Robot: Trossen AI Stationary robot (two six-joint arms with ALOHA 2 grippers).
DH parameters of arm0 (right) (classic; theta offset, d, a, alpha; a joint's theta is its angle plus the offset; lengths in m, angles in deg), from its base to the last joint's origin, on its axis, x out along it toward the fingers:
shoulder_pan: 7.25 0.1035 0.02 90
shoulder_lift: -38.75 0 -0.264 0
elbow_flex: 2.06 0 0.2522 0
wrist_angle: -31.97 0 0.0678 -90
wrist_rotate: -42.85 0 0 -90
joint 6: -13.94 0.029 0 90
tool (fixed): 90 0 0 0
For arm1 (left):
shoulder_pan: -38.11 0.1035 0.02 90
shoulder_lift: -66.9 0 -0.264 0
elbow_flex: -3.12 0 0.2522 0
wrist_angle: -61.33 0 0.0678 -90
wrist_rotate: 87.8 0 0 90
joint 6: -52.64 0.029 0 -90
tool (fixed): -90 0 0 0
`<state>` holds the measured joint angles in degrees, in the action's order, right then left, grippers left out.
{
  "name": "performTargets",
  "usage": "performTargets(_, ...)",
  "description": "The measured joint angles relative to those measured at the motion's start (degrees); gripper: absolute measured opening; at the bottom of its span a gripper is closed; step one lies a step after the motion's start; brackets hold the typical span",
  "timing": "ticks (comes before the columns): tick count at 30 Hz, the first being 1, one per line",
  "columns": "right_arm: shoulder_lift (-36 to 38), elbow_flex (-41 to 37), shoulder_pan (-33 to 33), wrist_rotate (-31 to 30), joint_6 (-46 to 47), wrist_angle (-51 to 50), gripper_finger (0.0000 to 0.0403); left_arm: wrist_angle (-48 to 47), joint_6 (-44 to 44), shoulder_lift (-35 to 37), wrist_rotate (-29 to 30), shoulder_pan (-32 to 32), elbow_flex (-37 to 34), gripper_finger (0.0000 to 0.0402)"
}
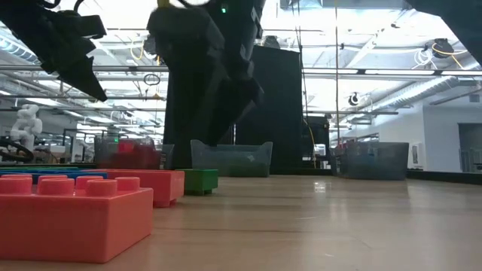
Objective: Sort blocks
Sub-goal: Put the green piece into the middle black bin
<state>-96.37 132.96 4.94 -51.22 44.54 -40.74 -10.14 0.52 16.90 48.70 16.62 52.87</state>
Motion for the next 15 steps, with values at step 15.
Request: performTargets(15, -0.1, -11.0, -0.6, -0.5, 3.3, 7.8, 0.0322, 0.3, -0.1, 0.0, 0.0, 0.0, 0.0, 0.0023)
